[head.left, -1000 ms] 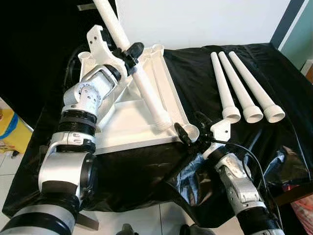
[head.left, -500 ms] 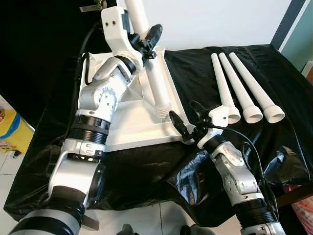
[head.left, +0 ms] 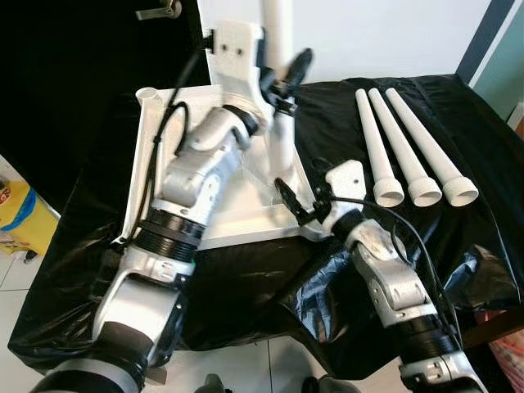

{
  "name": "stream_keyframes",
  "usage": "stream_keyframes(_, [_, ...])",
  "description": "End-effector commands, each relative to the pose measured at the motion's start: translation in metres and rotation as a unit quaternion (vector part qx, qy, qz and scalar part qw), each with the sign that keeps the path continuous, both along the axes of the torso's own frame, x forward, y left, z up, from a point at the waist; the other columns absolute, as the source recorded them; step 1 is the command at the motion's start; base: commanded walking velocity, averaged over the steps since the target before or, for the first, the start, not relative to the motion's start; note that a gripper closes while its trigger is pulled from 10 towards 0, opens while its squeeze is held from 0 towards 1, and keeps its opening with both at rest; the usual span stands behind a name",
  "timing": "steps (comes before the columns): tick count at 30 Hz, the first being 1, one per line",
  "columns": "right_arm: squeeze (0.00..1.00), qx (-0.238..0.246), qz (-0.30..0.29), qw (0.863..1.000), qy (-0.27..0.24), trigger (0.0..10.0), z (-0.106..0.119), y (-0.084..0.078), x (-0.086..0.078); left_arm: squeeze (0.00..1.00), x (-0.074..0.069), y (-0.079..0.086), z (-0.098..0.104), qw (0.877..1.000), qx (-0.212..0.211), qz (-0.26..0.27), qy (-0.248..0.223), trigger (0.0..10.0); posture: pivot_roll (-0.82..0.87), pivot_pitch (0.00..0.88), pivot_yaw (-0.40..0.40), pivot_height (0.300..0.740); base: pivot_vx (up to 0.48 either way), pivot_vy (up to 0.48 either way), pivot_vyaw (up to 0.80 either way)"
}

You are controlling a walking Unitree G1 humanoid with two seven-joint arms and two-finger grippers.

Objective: Building children table

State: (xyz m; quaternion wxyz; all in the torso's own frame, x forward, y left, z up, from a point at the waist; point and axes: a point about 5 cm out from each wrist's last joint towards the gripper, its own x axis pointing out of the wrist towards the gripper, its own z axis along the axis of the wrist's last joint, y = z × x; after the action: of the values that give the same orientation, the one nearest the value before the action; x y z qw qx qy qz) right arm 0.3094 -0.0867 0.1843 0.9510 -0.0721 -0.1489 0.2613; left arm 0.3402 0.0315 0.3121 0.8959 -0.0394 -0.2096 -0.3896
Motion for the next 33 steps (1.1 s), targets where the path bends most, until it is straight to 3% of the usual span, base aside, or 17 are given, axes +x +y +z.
stream_keyframes(1, [0.00,-0.012,-0.001,1.000,0.015,10.0,-0.008,0.001,0.001,0.00,-0.010,-0.006,0.003,0.997,0.027,-0.065,-0.037,10.0,-0.04,0.000,0.019,0.740,0.000,0.000,0.00])
stream_keyframes(3, [0.00,-0.027,-0.004,0.999,0.017,10.0,-0.008,0.007,0.006,0.00,-0.017,-0.017,0.004,0.995,0.030,-0.078,-0.047,10.0,-0.03,0.000,0.019,0.740,0.000,0.000,0.00])
stream_keyframes(22, [0.00,-0.005,-0.037,0.999,0.008,10.0,0.003,0.010,0.021,0.00,-0.030,-0.035,0.008,0.992,0.027,-0.102,-0.062,10.0,-0.03,0.000,0.027,0.740,0.000,0.000,0.00])
stream_keyframes(23, [0.00,-0.002,-0.040,0.999,0.007,2.5,0.003,0.009,0.021,0.00,-0.030,-0.036,0.008,0.992,0.028,-0.103,-0.063,10.0,-0.03,0.000,0.027,0.740,0.000,0.000,0.00])
stream_keyframes(24, [0.00,-0.002,-0.040,0.999,0.007,2.5,0.003,0.009,0.021,0.00,-0.030,-0.036,0.008,0.992,0.028,-0.103,-0.063,10.0,-0.03,0.000,0.027,0.740,0.000,0.000,0.00])
stream_keyframes(25, [0.00,0.001,-0.045,0.999,0.008,0.7,0.003,0.008,0.022,0.00,-0.031,-0.036,0.008,0.992,0.029,-0.104,-0.064,10.0,-0.03,0.000,0.027,0.740,0.000,0.000,0.00])
stream_keyframes(26, [0.00,0.005,-0.049,0.999,0.010,0.0,0.003,0.007,0.023,0.00,-0.031,-0.037,0.008,0.992,0.029,-0.104,-0.064,10.0,-0.03,0.000,0.027,0.740,0.000,0.000,0.00])
stream_keyframes(33, [0.00,0.034,-0.071,0.997,0.025,0.0,0.000,0.003,0.025,0.00,-0.032,-0.037,0.006,0.992,0.033,-0.105,-0.062,10.0,-0.02,0.000,0.033,0.740,0.000,0.000,0.00])
